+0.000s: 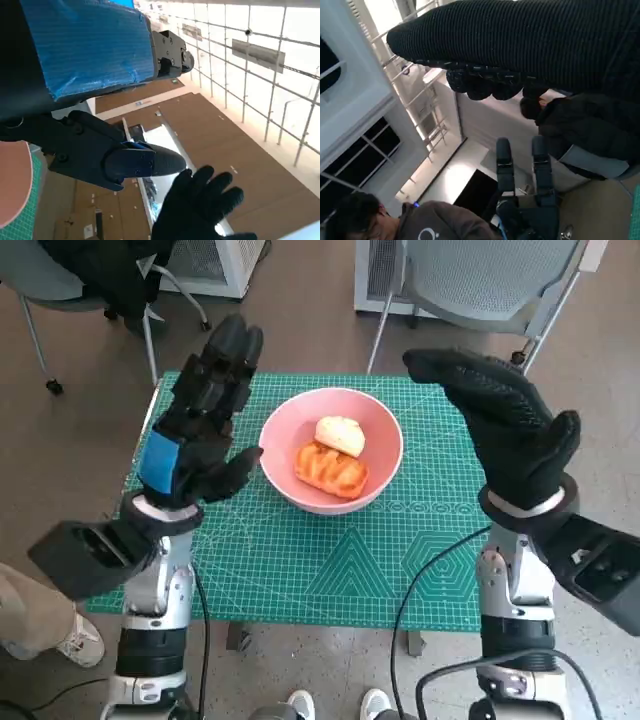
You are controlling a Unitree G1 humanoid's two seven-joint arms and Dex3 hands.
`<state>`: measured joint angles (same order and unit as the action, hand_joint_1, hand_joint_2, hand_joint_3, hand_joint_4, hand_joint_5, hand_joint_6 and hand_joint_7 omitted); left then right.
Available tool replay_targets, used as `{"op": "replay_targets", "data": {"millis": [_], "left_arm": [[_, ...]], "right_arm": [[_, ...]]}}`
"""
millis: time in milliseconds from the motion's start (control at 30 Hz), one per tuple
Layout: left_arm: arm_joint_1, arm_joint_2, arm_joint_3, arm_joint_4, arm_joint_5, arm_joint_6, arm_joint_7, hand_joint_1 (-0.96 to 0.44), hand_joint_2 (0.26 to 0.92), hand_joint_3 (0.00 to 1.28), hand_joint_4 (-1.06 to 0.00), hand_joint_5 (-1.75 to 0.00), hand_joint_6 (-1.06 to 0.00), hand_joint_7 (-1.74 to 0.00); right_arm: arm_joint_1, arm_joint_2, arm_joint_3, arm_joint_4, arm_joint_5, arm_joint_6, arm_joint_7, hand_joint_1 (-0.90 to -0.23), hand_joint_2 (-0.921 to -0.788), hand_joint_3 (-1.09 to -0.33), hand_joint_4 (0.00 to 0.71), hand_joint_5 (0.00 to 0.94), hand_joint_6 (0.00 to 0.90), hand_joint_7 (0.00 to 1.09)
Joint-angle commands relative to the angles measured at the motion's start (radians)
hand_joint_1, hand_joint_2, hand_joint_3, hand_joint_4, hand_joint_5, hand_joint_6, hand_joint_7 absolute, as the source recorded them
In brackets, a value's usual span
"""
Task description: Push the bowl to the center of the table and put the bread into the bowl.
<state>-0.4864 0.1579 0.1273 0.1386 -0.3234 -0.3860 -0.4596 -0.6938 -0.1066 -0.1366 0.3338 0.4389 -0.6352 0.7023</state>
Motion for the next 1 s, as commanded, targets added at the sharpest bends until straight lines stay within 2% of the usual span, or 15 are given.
{"op": "replay_targets", "data": {"millis": [33,467,1000], "left_arm": [[0.006,-0.007,-0.001,-0.005,-0.012,-0.020,-0.010,-0.65,0.921,0.42,-0.05,0.00,0.00,-0.40],[-0.039,-0.012,0.014,0.061,-0.040,-0.059,-0.042,-0.64,0.921,0.42,-0.04,0.00,0.00,-0.39],[-0.054,-0.008,0.005,0.099,-0.040,-0.070,-0.075,-0.64,0.921,0.41,-0.04,0.00,0.00,-0.38]], "right_arm": [[-0.003,0.004,0.000,0.043,0.007,-0.035,0.028,-0.680,-0.921,-0.808,0.028,0.000,0.004,0.26],[-0.005,0.007,-0.002,0.113,0.019,-0.104,0.063,-0.684,-0.921,-0.820,0.030,0.001,-0.001,0.26],[0.010,0.016,0.003,0.097,0.015,-0.118,0.047,-0.682,-0.921,-0.823,0.029,0.000,-0.001,0.26]]}}
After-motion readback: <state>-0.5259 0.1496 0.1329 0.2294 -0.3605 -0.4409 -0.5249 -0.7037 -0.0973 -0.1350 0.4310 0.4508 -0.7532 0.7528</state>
